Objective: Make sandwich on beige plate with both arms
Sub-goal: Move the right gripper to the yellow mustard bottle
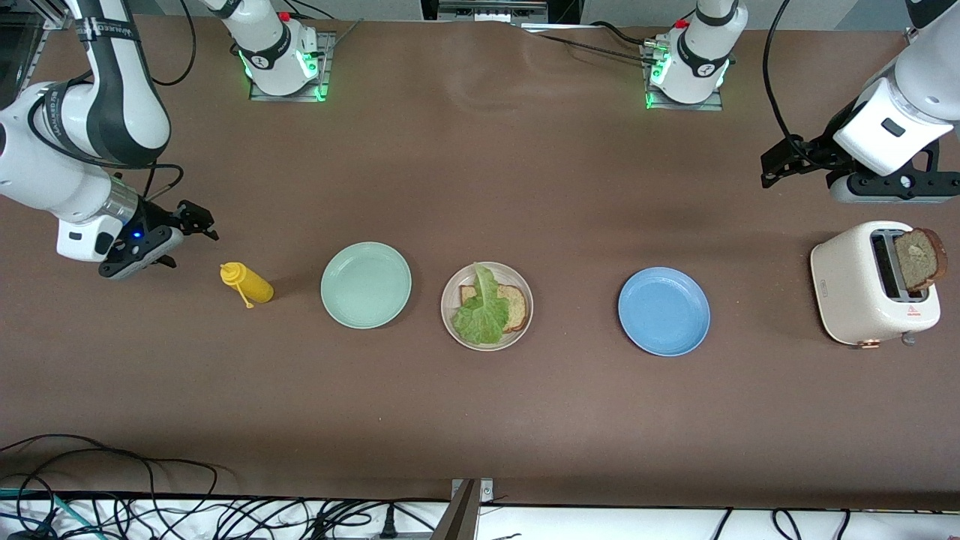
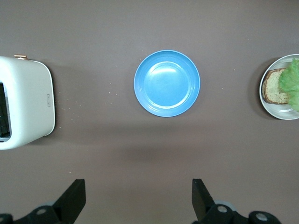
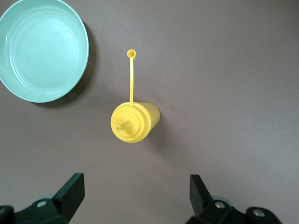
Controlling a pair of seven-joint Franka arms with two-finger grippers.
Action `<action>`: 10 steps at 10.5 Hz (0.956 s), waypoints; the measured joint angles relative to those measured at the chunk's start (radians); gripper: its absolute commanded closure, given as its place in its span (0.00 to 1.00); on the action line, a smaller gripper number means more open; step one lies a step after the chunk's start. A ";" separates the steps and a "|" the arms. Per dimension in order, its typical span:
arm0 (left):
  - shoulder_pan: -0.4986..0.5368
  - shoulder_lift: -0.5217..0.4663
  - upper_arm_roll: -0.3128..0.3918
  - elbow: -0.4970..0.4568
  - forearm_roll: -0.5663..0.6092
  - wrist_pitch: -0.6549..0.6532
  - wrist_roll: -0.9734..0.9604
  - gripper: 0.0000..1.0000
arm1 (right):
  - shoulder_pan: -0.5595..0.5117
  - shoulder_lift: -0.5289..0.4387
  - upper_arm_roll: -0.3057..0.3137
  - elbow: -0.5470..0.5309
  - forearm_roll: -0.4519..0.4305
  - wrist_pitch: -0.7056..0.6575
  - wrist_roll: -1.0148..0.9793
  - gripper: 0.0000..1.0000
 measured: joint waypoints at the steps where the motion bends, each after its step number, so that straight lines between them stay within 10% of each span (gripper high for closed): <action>1: 0.000 0.000 0.000 0.000 0.000 0.000 0.000 0.00 | -0.002 0.000 -0.010 -0.022 0.052 0.022 -0.069 0.00; 10: 0.000 0.000 -0.002 0.000 0.000 0.000 0.000 0.00 | -0.040 0.092 -0.070 -0.080 0.388 0.078 -0.536 0.00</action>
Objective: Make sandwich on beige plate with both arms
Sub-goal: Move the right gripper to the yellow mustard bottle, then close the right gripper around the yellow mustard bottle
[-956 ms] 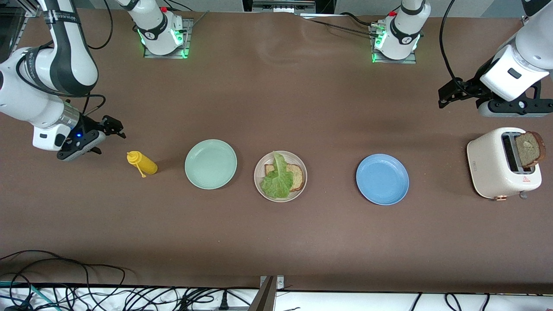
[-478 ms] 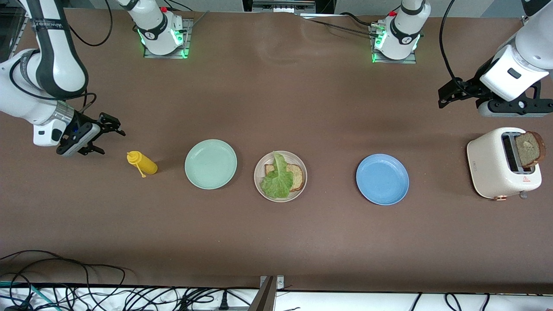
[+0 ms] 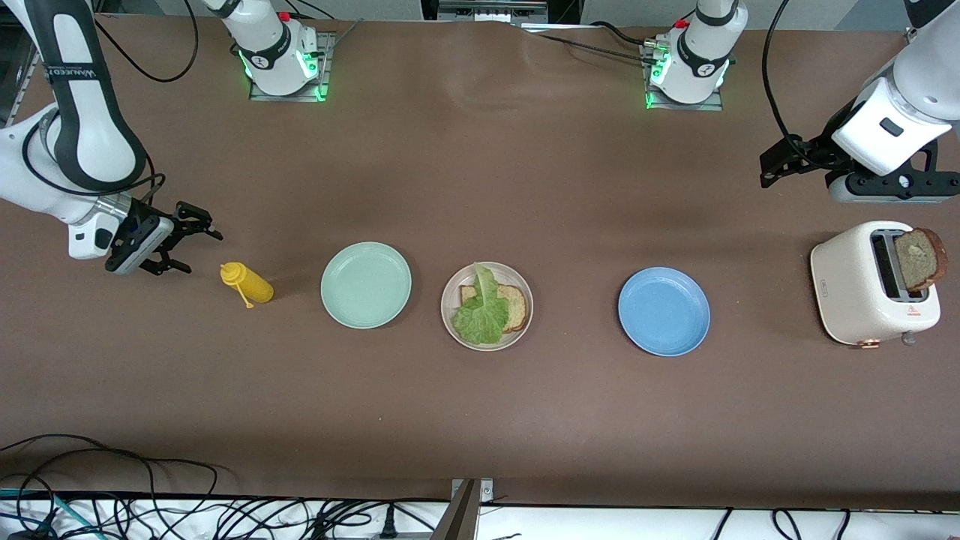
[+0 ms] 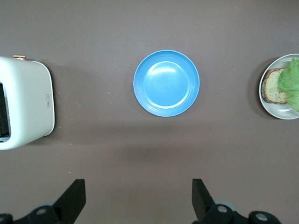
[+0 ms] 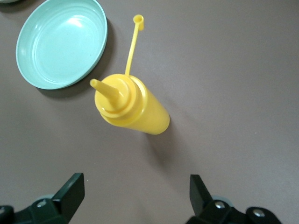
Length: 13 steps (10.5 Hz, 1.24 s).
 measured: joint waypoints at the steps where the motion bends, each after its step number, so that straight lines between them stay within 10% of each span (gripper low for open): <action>1: 0.000 0.000 0.000 0.000 0.000 0.000 0.000 0.00 | 0.000 0.013 0.001 0.000 0.031 0.011 -0.026 0.00; 13: 0.000 0.000 0.000 0.000 0.000 0.000 0.000 0.00 | 0.008 0.138 0.065 0.007 0.325 0.102 -0.255 0.00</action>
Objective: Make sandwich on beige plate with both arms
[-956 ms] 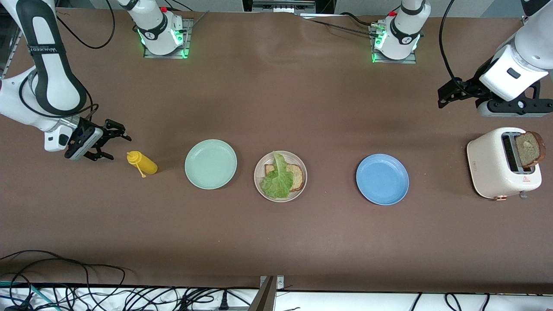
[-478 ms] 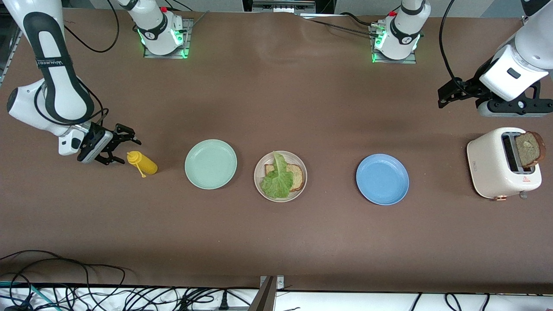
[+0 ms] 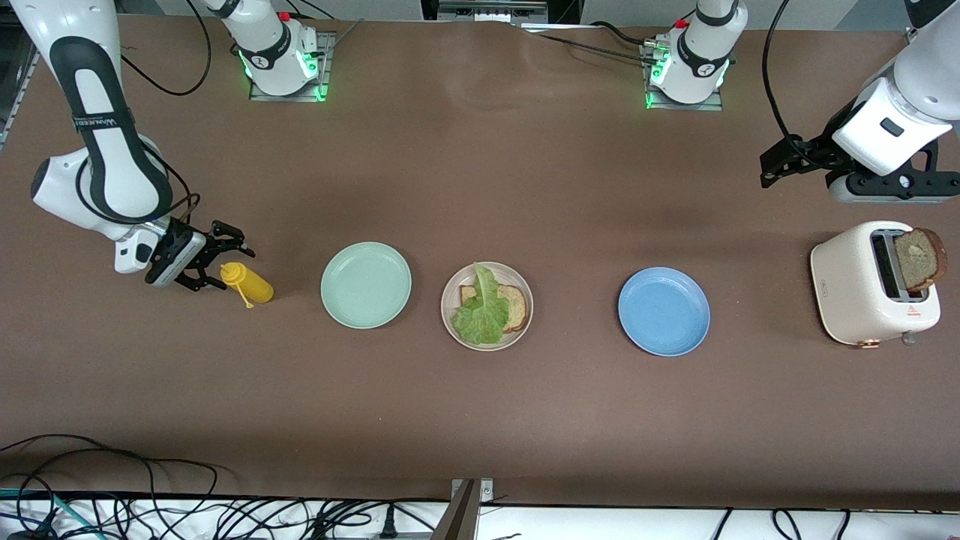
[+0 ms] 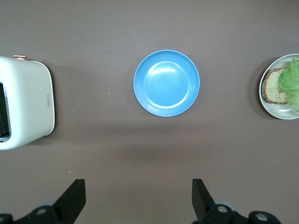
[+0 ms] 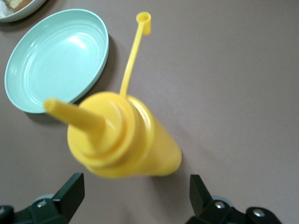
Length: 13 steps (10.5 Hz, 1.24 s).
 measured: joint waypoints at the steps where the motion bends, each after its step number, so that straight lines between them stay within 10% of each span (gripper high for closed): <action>1: 0.000 0.000 0.000 0.000 0.000 0.000 0.000 0.00 | 0.003 0.006 0.003 0.005 0.002 0.003 0.000 0.00; 8: 0.000 0.000 -0.002 0.000 0.000 0.000 0.000 0.00 | 0.012 0.054 0.043 0.038 0.033 0.059 -0.001 0.00; 9: 0.000 0.000 -0.002 0.000 0.000 0.000 0.000 0.00 | 0.014 0.058 0.048 0.038 0.034 0.070 -0.001 0.10; 12: 0.000 0.000 -0.002 0.000 0.000 0.000 0.000 0.00 | 0.016 0.065 0.048 0.038 0.034 0.077 -0.014 0.96; 13: 0.000 0.000 -0.002 0.000 0.000 0.000 0.000 0.00 | 0.016 0.065 0.048 0.039 0.034 0.080 -0.030 1.00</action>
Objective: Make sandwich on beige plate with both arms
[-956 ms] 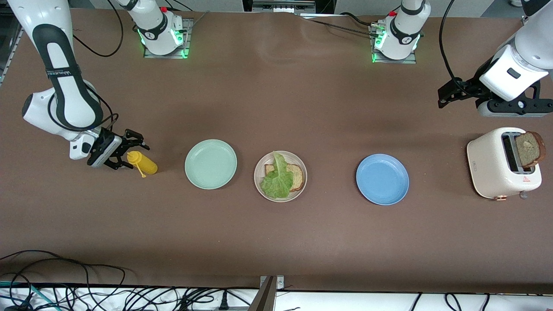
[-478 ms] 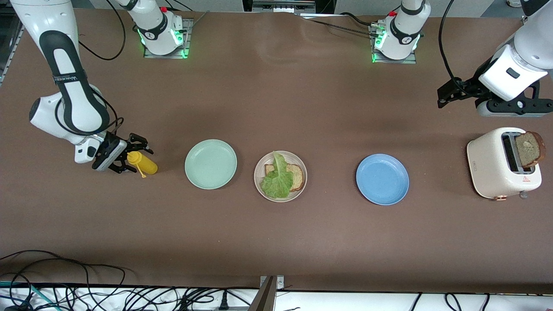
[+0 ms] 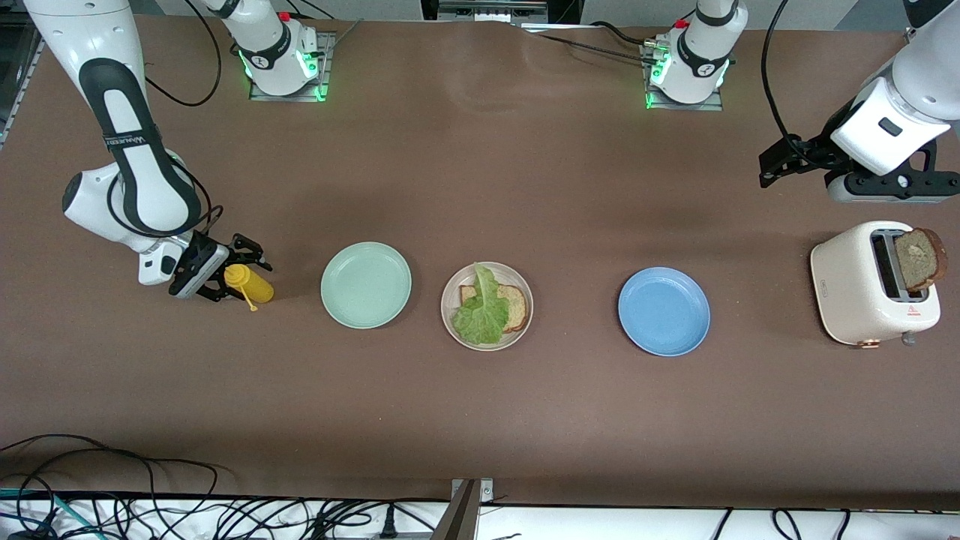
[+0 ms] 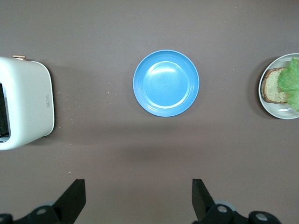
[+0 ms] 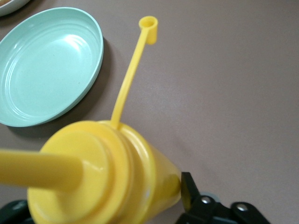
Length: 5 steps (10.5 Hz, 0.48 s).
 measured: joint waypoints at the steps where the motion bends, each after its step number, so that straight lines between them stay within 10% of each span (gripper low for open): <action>1: 0.000 0.000 0.000 0.000 0.000 0.000 0.000 0.00 | 0.000 0.000 0.000 0.002 0.000 0.000 -0.007 1.00; 5: 0.000 0.000 0.000 0.000 0.000 0.000 0.000 0.00 | 0.006 0.000 0.000 0.034 -0.024 0.000 -0.010 1.00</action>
